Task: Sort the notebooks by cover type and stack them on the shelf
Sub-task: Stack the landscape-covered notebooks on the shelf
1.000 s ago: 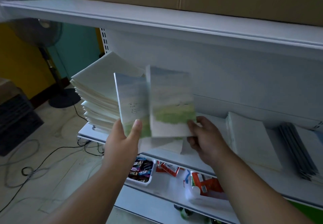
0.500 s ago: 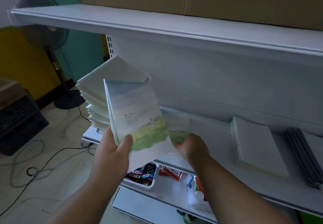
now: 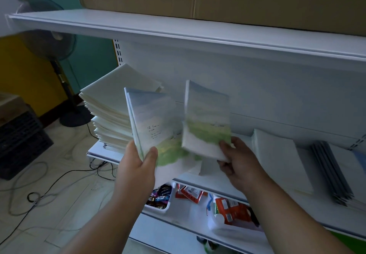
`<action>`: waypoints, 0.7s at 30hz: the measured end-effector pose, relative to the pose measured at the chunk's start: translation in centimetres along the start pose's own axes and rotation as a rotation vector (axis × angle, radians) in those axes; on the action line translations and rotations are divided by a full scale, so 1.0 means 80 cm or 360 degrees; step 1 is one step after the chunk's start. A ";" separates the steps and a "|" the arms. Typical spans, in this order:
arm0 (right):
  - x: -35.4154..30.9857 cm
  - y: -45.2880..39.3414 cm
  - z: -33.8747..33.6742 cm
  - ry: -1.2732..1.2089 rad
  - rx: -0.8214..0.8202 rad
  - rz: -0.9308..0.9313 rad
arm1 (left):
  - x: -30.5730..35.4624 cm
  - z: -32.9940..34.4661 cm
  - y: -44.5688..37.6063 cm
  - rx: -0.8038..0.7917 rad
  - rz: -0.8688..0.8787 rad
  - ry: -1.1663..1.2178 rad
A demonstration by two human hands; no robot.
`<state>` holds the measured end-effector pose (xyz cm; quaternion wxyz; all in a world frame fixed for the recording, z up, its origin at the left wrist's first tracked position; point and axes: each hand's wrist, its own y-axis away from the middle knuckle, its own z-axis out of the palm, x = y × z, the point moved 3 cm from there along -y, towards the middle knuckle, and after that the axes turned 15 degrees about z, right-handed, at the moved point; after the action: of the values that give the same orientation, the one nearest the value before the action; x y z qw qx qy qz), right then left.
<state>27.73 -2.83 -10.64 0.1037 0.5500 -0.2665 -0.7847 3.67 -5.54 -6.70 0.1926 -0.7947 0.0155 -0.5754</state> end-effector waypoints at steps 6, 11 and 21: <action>0.029 0.036 0.025 0.0862 0.0235 -0.0400 | 0.003 0.012 0.003 -0.0120 -0.0064 0.0325; 0.026 0.052 0.015 0.0863 0.0389 -0.0336 | -0.010 0.011 -0.007 -0.0344 -0.0068 0.0372; 0.031 0.122 -0.061 0.0347 0.0402 -0.0089 | 0.016 0.058 0.039 -0.1071 -0.0021 0.0610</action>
<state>30.02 -13.57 -8.69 0.0401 0.6477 -0.3347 -0.6832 9.01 -7.41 -7.75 -0.0889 -0.6916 0.2341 -0.6775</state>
